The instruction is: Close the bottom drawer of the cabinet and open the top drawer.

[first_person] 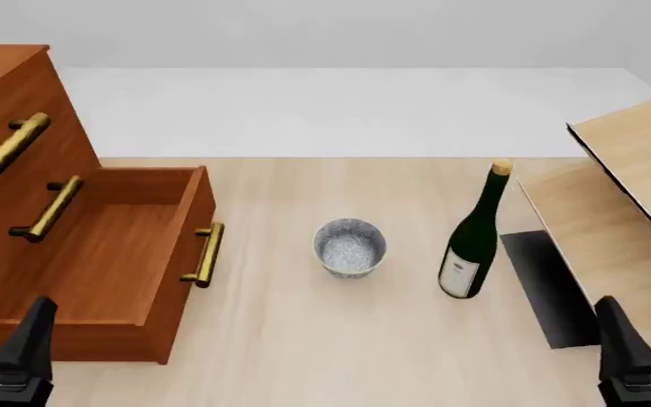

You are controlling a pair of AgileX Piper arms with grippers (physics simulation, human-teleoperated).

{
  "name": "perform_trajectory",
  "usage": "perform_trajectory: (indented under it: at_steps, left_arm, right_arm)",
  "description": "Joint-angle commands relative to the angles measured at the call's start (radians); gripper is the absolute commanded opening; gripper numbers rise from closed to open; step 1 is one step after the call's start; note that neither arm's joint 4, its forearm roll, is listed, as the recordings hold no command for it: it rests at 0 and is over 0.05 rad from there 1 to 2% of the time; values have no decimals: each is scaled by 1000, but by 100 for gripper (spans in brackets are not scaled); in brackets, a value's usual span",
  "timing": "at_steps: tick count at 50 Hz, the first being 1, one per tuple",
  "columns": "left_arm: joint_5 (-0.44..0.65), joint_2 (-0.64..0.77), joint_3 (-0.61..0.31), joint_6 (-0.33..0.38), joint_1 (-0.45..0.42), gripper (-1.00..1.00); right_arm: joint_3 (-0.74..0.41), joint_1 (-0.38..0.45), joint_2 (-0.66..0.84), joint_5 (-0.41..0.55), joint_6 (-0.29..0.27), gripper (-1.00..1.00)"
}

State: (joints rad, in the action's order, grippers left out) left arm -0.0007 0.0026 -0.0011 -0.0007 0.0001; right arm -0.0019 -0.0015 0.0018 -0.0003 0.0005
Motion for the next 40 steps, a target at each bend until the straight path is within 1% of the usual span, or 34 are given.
perform_trajectory:
  at_steps: [1,5,8,12,16,17,21,22,24,26,28,31,33,35,36,37,40]
  left_arm:
    - [0,8,-3,-4,1,100]
    - [-6,20,-3,-5,0,100]
    - [-3,16,-4,-12,3,100]
    - [-6,22,-10,-22,9,100]
    - [-33,82,-27,-20,13,100]
    - [-34,111,-46,-20,2,100]
    - [-33,176,-95,-56,-15,100]
    - [-35,192,-106,-39,-15,100]
    - [-34,225,-143,-52,-36,100]
    - [-33,247,-168,-37,-43,100]
    - [-41,310,-222,-28,-67,100]
    - [-34,338,-269,-64,-91,100]
    - [-26,393,-309,-61,-108,100]
    - [-14,409,-341,-89,-130,100]
    - [-12,419,-345,-88,-132,100]
    - [-4,449,-369,-87,-137,100]
    - [6,525,-402,-129,-146,100]
  right_arm:
    - [-8,-8,3,3,3,100]
    - [-11,-8,2,7,3,100]
    - [-18,-4,0,12,18,100]
    - [-22,-4,0,14,23,100]
    - [-22,-6,1,11,27,100]
    - [-24,-4,5,7,29,100]
    - [-27,-6,5,8,32,100]
    - [-27,-6,6,8,34,100]
    - [-24,-10,2,10,35,100]
    - [-23,-10,4,9,37,100]
    - [-23,-9,3,9,36,100]
    - [-25,-4,2,11,36,100]
    - [-25,-2,7,6,36,100]
    - [-25,0,6,7,35,100]
    - [-25,0,6,7,35,100]
    - [-25,0,6,7,35,100]
    - [-25,1,6,7,35,100]
